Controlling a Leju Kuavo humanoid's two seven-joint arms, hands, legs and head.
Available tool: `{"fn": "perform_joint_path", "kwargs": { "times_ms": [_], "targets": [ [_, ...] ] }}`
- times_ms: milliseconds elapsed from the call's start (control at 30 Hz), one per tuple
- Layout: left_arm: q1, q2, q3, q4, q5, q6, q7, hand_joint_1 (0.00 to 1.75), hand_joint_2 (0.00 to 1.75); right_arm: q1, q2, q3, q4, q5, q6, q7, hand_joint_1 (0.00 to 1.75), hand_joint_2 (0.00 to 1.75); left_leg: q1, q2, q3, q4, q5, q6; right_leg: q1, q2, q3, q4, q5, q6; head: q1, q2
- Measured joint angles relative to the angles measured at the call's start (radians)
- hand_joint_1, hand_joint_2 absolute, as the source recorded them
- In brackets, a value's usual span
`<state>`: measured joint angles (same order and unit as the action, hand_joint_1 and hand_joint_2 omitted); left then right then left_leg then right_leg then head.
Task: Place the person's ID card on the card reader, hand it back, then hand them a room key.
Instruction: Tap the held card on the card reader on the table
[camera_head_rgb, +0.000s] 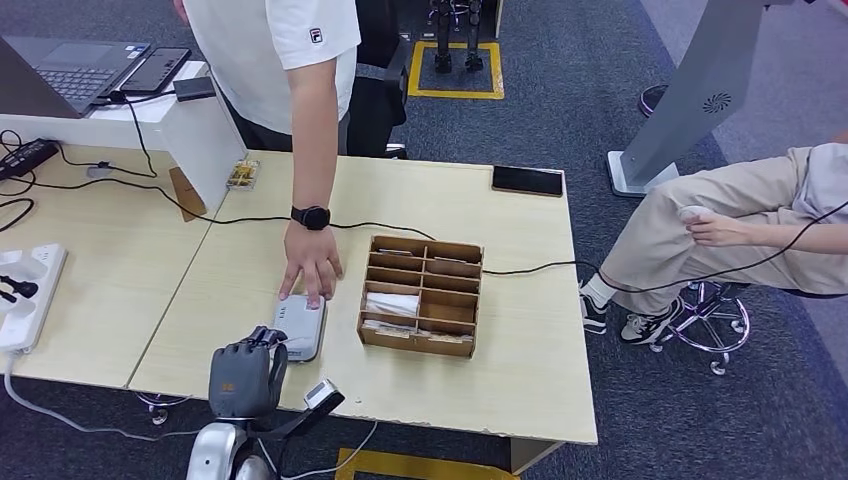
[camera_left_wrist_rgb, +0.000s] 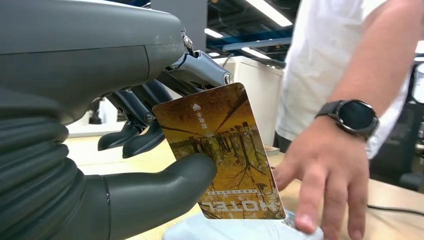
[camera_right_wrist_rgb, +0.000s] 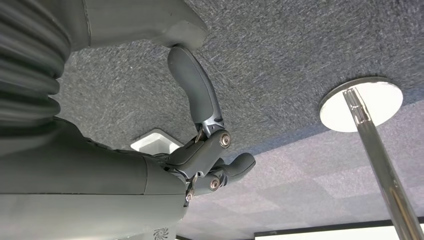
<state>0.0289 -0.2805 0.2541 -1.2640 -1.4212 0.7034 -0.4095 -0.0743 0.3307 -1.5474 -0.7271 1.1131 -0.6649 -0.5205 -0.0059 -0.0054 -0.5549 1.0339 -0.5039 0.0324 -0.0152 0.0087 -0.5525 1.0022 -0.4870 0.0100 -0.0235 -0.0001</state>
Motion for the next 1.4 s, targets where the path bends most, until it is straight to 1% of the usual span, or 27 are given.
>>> {"fn": "perform_joint_path", "kwargs": {
  "times_ms": [533, 867, 1100, 1400],
  "targets": [
    [-0.02, -0.001, 0.031, -0.05, 0.058, 0.0, -0.036, 1.75, 1.75, -0.001, 0.0, 0.0, 0.001, 0.025, 0.0, -0.011, 0.0, 1.75, 0.0, 0.0, 0.0, 0.0, 0.0, 0.0, 0.0, 0.0, 0.0, 0.0, 0.0, 0.0, 0.0, 0.0],
    [-0.108, 0.0, 0.055, -0.075, 0.063, 0.0, -0.062, 1.75, 1.75, -0.007, 0.0, 0.0, 0.012, 0.036, 0.0, -0.035, 0.0, 1.75, 0.0, 0.0, 0.001, 0.0, 0.0, 0.0, 0.0, 0.0, 0.001, 0.0, 0.0, 0.0, 0.0, 0.0],
    [-0.147, -0.003, 0.058, -0.06, 0.012, -0.001, -0.027, 1.75, 1.75, -0.012, 0.0, 0.0, 0.025, 0.051, 0.0, -0.05, 0.0, 1.75, 0.0, 0.0, 0.001, 0.0, 0.0, 0.0, 0.0, 0.0, 0.0, 0.0, 0.0, 0.0, 0.0, 0.0],
    [-0.185, -0.007, 0.058, 0.003, -0.045, -0.001, 0.031, 1.75, 1.75, -0.014, 0.0, 0.0, 0.035, 0.066, 0.0, -0.058, 0.0, 1.75, 0.0, 0.0, 0.001, 0.0, 0.0, 0.0, 0.0, 0.0, 0.0, 0.0, 0.0, 0.0, 0.0, 0.0]
  ]
}}
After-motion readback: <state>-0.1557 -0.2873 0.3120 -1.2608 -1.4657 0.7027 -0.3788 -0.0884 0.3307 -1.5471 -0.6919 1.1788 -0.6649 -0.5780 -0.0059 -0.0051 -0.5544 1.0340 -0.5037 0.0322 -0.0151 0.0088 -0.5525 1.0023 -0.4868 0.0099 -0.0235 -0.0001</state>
